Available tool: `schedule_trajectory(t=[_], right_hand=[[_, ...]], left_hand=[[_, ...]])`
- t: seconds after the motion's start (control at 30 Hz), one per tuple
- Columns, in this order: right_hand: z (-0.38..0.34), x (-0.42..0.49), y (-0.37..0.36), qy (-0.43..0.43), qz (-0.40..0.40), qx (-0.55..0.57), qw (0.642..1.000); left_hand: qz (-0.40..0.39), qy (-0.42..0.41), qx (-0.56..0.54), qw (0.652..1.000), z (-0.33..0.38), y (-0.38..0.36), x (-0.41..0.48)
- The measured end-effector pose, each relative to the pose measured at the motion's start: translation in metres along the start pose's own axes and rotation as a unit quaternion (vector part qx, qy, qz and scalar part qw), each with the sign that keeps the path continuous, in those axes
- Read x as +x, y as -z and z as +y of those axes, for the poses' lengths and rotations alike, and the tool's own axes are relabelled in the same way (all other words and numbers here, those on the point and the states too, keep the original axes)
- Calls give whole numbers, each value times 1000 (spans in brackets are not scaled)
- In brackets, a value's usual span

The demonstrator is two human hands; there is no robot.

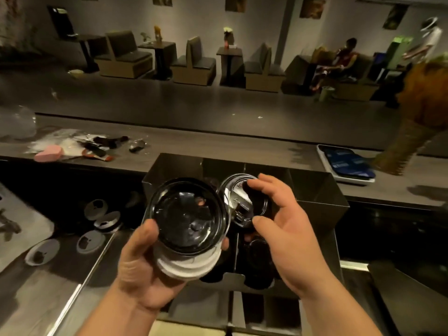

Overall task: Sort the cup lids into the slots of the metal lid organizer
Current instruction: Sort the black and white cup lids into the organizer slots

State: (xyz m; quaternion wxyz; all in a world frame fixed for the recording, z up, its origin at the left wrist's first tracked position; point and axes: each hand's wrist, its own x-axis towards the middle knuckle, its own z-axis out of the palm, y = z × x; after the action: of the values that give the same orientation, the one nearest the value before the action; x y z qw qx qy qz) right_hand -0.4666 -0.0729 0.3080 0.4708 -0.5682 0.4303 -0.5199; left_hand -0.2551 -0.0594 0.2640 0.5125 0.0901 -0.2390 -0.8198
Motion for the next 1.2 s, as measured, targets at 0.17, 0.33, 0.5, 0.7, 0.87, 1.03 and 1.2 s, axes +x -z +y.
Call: schedule_trajectory(t=[0.17,0.33,0.5,0.7,0.87,1.03,1.2], right_hand=[[-5,6,45,-36,-68,-75,994],[-9,15,58,1,-56,-247,967],[1,20,59,-27,-108,-262,959],[9,19,59,-62,-85,-241,965],[22,1,62,-52,-147,-440,885],[56,2,48,-42,-181,-618,764],[71,3,40,-32,-187,-666,721]], left_hand=[[-39,20,-1,999,-30,-22,28],[51,-69,82,993,-37,-43,37],[16,-49,107,993,-29,-36,38],[72,-7,87,994,-24,-25,30],[204,-49,153,966,0,-13,16],[261,-64,509,818,12,-21,11],[218,-19,753,621,5,-17,18]])
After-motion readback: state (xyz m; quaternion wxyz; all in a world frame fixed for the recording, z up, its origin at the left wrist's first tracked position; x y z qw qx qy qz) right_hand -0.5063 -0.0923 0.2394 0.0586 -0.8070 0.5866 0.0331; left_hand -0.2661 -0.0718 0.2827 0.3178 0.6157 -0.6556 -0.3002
